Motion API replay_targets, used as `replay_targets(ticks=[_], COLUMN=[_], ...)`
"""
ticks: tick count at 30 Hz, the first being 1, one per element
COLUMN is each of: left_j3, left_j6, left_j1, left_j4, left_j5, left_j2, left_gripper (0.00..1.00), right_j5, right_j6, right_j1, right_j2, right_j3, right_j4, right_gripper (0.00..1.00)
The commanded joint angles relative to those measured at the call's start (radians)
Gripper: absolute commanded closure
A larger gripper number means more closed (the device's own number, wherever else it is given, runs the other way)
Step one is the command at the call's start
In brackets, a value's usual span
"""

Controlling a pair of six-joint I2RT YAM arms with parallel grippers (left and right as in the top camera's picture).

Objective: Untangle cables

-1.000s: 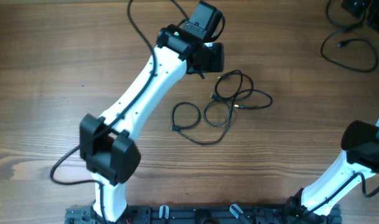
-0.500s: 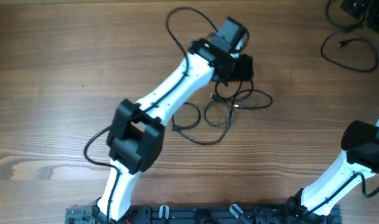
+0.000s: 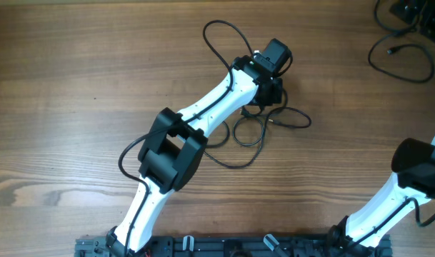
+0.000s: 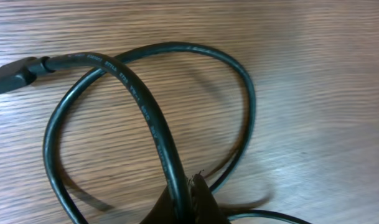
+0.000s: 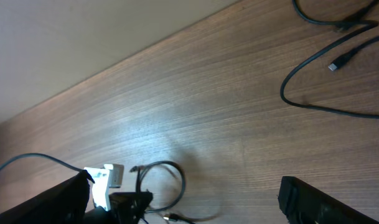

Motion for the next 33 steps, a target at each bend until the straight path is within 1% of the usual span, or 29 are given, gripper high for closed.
replay_targets(ticks=[1, 4, 6, 9, 13, 15, 17, 21, 22, 25, 26, 29, 31, 33], left_j3=[0.055, 0.128, 0.151, 0.151, 0.151, 0.151, 0.151, 0.151, 0.151, 0.151, 0.151, 0.151, 0.151, 0.151], left_j6=[0.060, 0.069, 0.069, 0.064, 0.056, 0.047, -0.001, -0.105, -0.128, -0.139, -0.139, -0.158, -0.159, -0.161], left_j1=[0.057, 0.096, 0.122, 0.168, 0.225, 0.257, 0.293, 0.334, 0.342, 0.387, 0.428, 0.529, 0.582, 0.621], left_j4=[-0.088, -0.192, -0.231, -0.238, -0.208, -0.193, -0.181, -0.179, -0.179, -0.164, -0.155, -0.139, -0.132, -0.125], left_j5=[-0.079, -0.076, -0.053, -0.033, -0.033, -0.033, -0.033, -0.029, -0.015, 0.115, 0.227, 0.476, 0.628, 0.770], left_j2=[-0.136, -0.270, -0.368, -0.550, -0.695, -0.746, -0.786, -0.803, -0.800, -0.800, -0.800, -0.800, -0.800, -0.800], left_gripper=[0.96, 0.96, 0.96, 0.96, 0.96, 0.96, 0.96, 0.96, 0.96, 0.96, 0.96, 0.96, 0.96, 0.96], right_j5=[-0.024, -0.025, -0.025, -0.025, -0.024, -0.025, -0.050, -0.174, -0.242, -0.341, -0.389, -0.492, -0.526, -0.548], right_j6=[-0.050, -0.070, -0.072, -0.096, -0.097, -0.098, -0.101, -0.213, -0.294, -0.403, -0.441, -0.536, -0.546, -0.493], right_j1=[0.032, 0.068, 0.092, 0.146, 0.209, 0.239, 0.279, 0.375, 0.406, 0.458, 0.484, 0.542, 0.582, 0.621], right_j2=[0.013, 0.013, 0.013, 0.013, 0.013, 0.013, 0.013, 0.013, 0.013, 0.016, 0.020, 0.026, 0.026, 0.026], right_j3=[-0.004, -0.004, -0.004, -0.004, -0.004, -0.004, -0.004, -0.004, -0.004, -0.004, -0.005, -0.047, -0.102, -0.179], right_j4=[-0.009, -0.018, -0.021, -0.032, -0.056, -0.056, -0.056, -0.059, -0.060, -0.065, -0.066, -0.056, 0.001, 0.131], right_gripper=[0.00, 0.00, 0.00, 0.01, 0.01, 0.01, 0.01, 0.01, 0.00, 0.01, 0.00, 0.00, 0.00, 0.00])
